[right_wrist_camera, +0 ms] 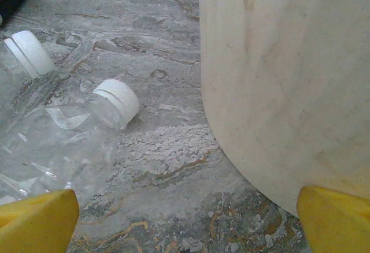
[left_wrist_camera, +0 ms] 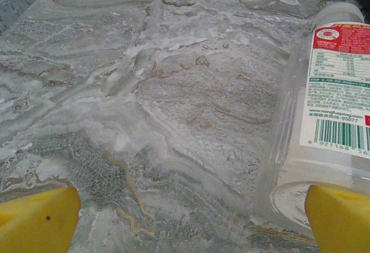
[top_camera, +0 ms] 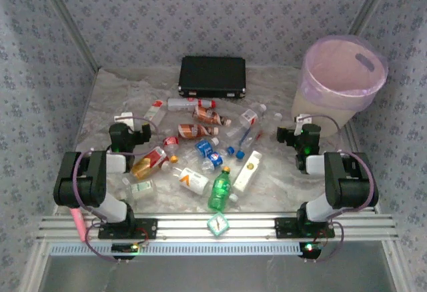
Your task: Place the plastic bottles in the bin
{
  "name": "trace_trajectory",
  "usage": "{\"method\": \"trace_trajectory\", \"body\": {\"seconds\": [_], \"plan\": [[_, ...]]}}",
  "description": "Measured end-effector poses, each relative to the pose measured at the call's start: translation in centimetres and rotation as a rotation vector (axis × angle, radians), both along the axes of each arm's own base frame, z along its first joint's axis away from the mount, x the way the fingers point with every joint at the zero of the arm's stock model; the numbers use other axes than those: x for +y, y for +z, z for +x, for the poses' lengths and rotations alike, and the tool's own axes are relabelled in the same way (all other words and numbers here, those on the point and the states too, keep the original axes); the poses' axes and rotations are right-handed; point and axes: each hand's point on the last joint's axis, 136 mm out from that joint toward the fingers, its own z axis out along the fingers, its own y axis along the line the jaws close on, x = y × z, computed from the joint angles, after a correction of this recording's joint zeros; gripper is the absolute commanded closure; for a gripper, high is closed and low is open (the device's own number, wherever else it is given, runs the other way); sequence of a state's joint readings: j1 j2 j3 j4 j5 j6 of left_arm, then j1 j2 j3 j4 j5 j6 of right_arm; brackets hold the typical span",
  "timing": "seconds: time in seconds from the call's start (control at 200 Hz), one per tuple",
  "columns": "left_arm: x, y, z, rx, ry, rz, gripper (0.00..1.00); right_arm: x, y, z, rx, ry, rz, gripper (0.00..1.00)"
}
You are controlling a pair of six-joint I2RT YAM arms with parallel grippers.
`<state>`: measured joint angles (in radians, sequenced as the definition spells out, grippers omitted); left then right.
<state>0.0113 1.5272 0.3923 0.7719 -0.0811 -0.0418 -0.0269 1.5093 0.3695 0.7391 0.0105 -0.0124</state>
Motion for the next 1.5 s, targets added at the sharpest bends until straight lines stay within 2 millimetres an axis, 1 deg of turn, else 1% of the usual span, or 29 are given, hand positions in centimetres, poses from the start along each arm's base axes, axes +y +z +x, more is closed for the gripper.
{"method": "trace_trajectory", "body": {"seconds": [0.705,0.815,0.929,0.999,1.114,1.184,1.244,1.289,1.339,1.369,1.414,1.459,1.499], "plan": [[-0.1,0.1,0.0,-0.004,-0.006,-0.002,0.00,-0.3,0.2,0.2,-0.006,-0.003,0.001,0.01],[-0.1,0.2,0.1,-0.006,-0.008,-0.001,0.07,-0.4,0.3,0.3,-0.008,-0.004,0.001,0.01],[-0.2,0.5,0.3,0.017,-0.017,-0.002,0.07,-0.3,0.5,0.3,0.002,-0.009,-0.006,0.01],[-0.1,2.3,0.3,0.003,-0.010,0.001,0.05,-0.1,1.4,0.4,0.012,-0.011,-0.013,0.01],[-0.4,7.5,0.5,-0.070,0.001,-0.006,0.03,0.6,4.8,0.8,-0.023,-0.012,-0.048,0.01],[-1.4,11.2,0.6,-0.106,-0.001,-0.026,0.03,1.6,6.9,1.0,-0.035,-0.008,-0.074,0.01],[-2.6,14.0,0.2,-0.125,-0.012,-0.074,0.03,2.7,8.2,0.7,-0.024,-0.005,-0.088,0.01],[-3.5,16.2,-0.3,-0.136,-0.022,-0.125,0.03,3.6,9.0,0.1,-0.011,0.000,-0.090,0.01],[-4.3,17.9,-1.0,-0.138,-0.038,-0.190,0.03,4.7,9.7,-1.0,0.014,0.003,-0.079,0.01],[-4.9,18.7,-1.5,-0.136,-0.051,-0.233,0.04,5.3,10.0,-1.7,0.038,0.002,-0.064,0.01],[-5.8,19.4,-2.3,-0.126,-0.072,-0.293,0.04,6.1,10.5,-2.8,0.074,-0.001,-0.036,0.02],[-6.8,19.4,-3.1,-0.104,-0.099,-0.352,0.05,6.9,10.9,-4.0,0.116,-0.009,0.002,0.04],[-7.9,19.0,-3.9,-0.069,-0.125,-0.406,0.05,7.7,11.0,-5.0,0.150,-0.010,0.035,0.07]]}}
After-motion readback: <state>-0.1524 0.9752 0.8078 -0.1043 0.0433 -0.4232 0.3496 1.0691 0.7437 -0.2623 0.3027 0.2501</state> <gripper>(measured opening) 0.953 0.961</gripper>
